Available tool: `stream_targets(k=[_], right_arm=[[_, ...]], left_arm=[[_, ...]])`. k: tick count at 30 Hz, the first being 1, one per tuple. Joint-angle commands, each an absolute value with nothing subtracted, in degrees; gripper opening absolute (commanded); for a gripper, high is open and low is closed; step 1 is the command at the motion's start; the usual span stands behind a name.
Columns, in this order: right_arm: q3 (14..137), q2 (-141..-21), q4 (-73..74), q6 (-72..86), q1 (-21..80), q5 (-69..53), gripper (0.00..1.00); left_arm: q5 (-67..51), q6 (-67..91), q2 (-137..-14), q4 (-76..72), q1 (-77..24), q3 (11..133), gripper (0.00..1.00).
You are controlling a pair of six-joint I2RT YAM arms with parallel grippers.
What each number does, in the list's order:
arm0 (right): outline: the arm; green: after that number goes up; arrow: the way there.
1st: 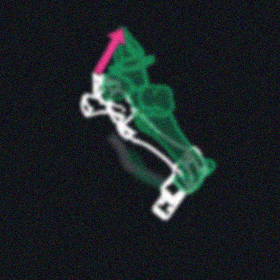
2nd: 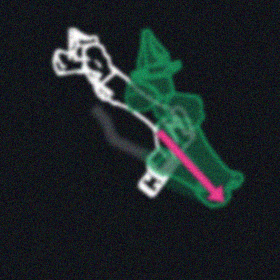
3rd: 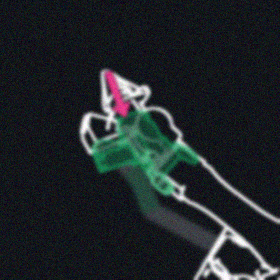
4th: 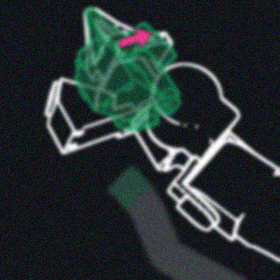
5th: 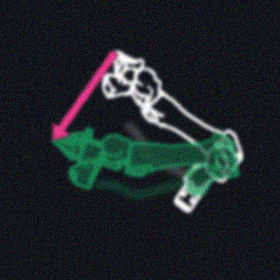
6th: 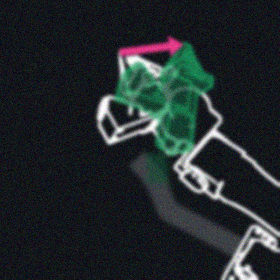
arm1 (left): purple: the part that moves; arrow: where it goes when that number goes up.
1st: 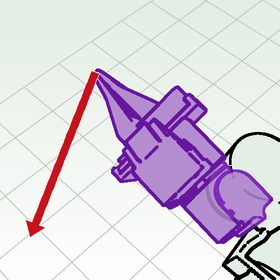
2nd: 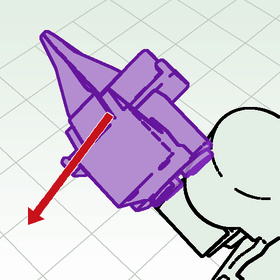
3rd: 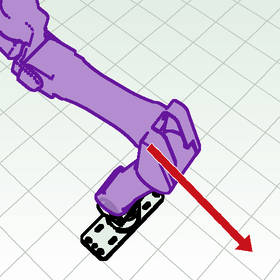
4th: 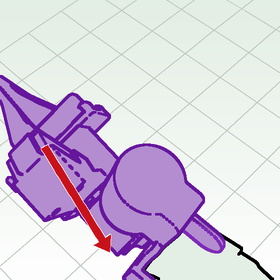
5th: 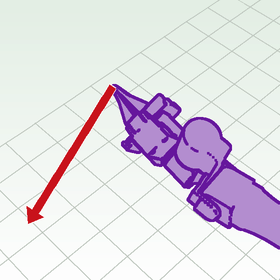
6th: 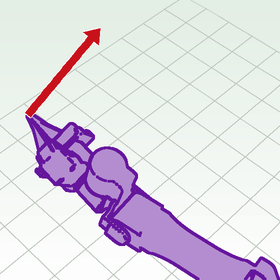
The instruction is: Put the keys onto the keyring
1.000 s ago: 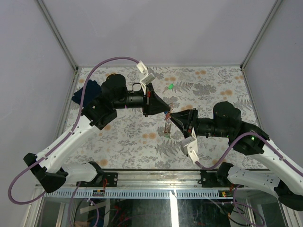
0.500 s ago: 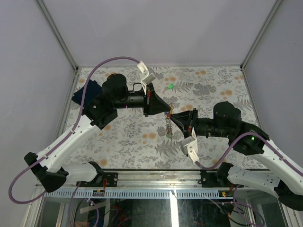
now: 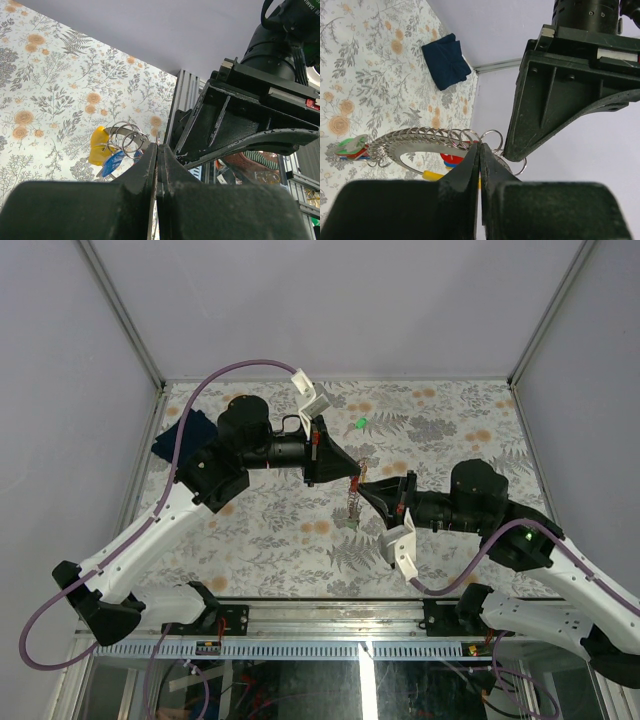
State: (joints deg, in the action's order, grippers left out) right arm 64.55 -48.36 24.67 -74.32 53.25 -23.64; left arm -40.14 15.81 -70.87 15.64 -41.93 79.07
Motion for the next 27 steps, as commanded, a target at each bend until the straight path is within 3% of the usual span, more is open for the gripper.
stream_targets(k=[1, 10, 19, 23, 27], right_arm=[[62.5, -46.1, 16.3, -66.7, 53.9, -23.7, 0.00], [60.8, -44.9, 9.2, -52.0, 54.0, -22.1, 0.00], [60.1, -43.1, 9.4, -52.3, 53.9, -20.7, 0.00], [58.1, -41.1, 10.7, -60.9, 53.9, -21.9, 0.18], [59.9, -42.1, 15.9, -66.8, 53.9, -22.8, 0.29]], left_arm=[[-41.2, 16.6, -70.0, 13.2, -41.5, 81.1, 0.00], [-41.1, 17.0, -69.4, 11.6, -41.5, 79.8, 0.00], [-39.8, 17.4, -69.6, 11.5, -41.5, 79.5, 0.00], [-39.1, 17.8, -69.7, 11.8, -41.3, 79.7, 0.00], [-39.3, 17.9, -70.0, 11.8, -41.2, 79.8, 0.00]])
